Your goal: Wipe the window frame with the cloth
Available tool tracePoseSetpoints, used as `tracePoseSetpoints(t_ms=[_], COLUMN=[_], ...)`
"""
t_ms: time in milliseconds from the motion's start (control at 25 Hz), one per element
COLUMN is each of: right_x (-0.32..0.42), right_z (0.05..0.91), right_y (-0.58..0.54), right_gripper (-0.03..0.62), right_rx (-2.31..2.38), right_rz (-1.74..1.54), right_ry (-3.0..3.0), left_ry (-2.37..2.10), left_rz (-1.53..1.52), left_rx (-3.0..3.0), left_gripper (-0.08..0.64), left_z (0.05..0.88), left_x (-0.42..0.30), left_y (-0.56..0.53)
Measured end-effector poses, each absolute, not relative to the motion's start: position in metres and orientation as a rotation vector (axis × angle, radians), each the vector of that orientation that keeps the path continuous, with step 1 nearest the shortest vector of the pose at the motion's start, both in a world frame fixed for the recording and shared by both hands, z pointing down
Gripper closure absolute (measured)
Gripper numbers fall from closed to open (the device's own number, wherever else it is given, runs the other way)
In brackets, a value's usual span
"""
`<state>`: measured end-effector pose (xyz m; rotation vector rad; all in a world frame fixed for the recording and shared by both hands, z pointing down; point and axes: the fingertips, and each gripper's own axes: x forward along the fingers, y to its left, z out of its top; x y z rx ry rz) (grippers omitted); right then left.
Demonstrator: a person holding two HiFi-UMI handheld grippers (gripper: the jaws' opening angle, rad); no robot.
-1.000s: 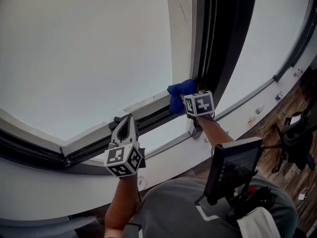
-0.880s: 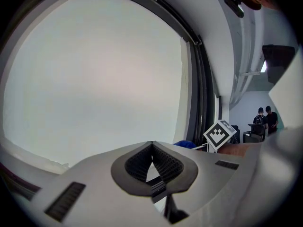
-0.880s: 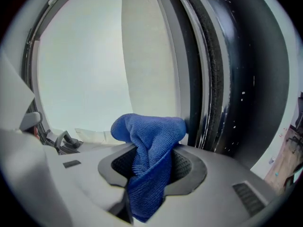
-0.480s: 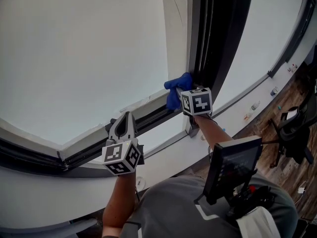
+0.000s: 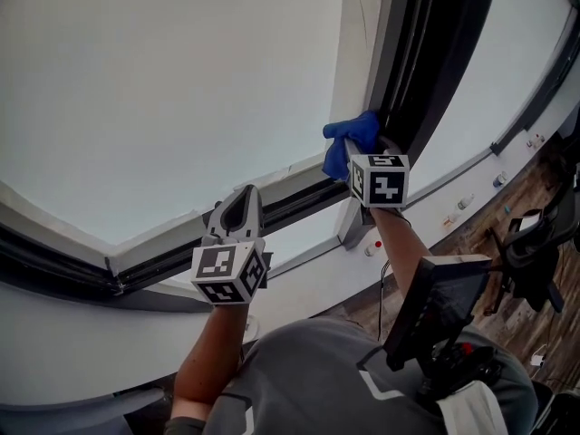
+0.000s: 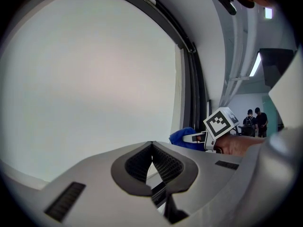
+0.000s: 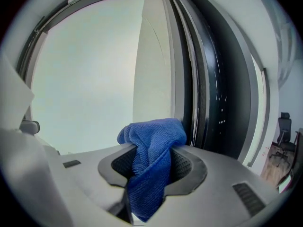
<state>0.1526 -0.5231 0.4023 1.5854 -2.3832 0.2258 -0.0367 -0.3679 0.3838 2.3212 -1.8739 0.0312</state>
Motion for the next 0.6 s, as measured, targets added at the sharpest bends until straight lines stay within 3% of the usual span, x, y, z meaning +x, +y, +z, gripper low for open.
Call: tracePoseSetpoints(t_ms=[160, 600], right_x=[0.149, 0.141], right_z=[0.405, 0.495], right_y=[-0.526, -0.536], right_gripper=[0.431, 0.431], right_rx=[1.611, 1.531], right_rz=[0.161, 0.356], right_ry=[-2.284, -2.022], left_ry=[-1.856, -1.857], left_rz=[0.020, 0.061], left_rx=[2.334, 2.319], left_gripper=[0.552, 0.552], left_z=[0.380, 0.388], left_x=[-0.044, -0.080], left_y=[-0.359, -0.321])
